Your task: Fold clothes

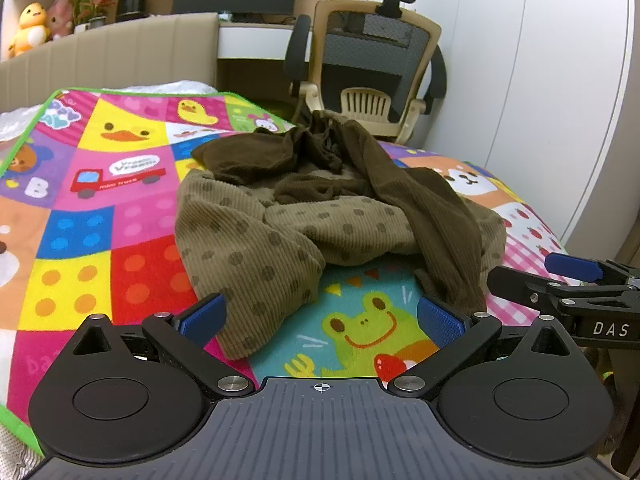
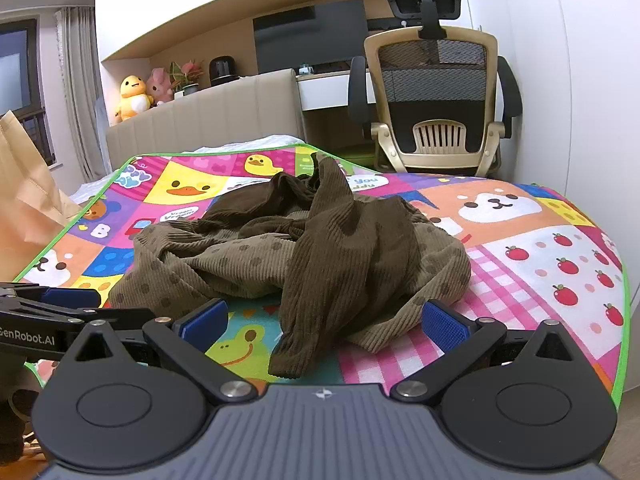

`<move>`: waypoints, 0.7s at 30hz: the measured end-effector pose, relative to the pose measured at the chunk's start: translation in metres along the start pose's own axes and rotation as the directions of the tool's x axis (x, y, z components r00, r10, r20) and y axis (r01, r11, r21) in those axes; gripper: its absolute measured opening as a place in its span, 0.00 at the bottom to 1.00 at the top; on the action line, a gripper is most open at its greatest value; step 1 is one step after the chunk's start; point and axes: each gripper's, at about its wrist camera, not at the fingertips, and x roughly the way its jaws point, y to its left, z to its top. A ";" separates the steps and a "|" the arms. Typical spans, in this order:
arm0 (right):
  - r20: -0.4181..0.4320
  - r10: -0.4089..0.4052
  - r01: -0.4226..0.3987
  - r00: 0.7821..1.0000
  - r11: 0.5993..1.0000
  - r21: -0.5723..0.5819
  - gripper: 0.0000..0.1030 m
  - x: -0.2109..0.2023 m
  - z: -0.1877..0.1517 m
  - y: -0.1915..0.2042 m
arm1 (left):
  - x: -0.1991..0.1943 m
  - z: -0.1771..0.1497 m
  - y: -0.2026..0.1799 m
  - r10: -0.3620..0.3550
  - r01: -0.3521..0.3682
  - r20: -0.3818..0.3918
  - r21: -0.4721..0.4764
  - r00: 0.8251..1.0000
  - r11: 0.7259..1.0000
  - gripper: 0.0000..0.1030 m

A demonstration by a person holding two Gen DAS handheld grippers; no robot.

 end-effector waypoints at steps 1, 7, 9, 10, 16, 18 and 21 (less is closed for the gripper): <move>0.000 0.000 0.000 1.000 1.000 0.000 1.00 0.000 0.000 0.000 | 0.000 0.000 0.000 0.000 0.000 0.000 0.000 1.000 1.000 1.00; -0.003 0.002 -0.002 1.000 1.000 0.001 1.00 0.001 -0.001 0.000 | 0.000 0.000 0.000 0.001 -0.001 -0.002 -0.001 1.000 1.000 1.00; -0.004 0.003 -0.003 1.000 1.000 0.001 1.00 0.002 -0.001 0.000 | 0.000 0.000 0.000 0.001 -0.001 -0.002 -0.001 1.000 1.000 1.00; -0.005 0.003 -0.003 1.000 1.000 0.001 1.00 0.002 -0.001 0.000 | 0.000 0.000 0.000 0.001 -0.001 -0.002 -0.001 1.000 1.000 1.00; -0.010 0.004 -0.004 1.000 1.000 0.002 1.00 0.003 -0.002 0.000 | 0.000 -0.001 0.000 0.002 -0.002 -0.005 -0.002 1.000 1.000 1.00; -0.013 0.005 -0.005 1.000 1.000 0.003 1.00 0.004 -0.003 -0.001 | 0.001 -0.001 0.000 0.003 -0.003 -0.007 -0.004 1.000 1.000 1.00; -0.014 0.007 -0.007 1.000 1.000 0.002 1.00 0.004 -0.003 -0.001 | 0.001 -0.001 0.000 0.004 -0.004 -0.008 -0.004 1.000 1.000 1.00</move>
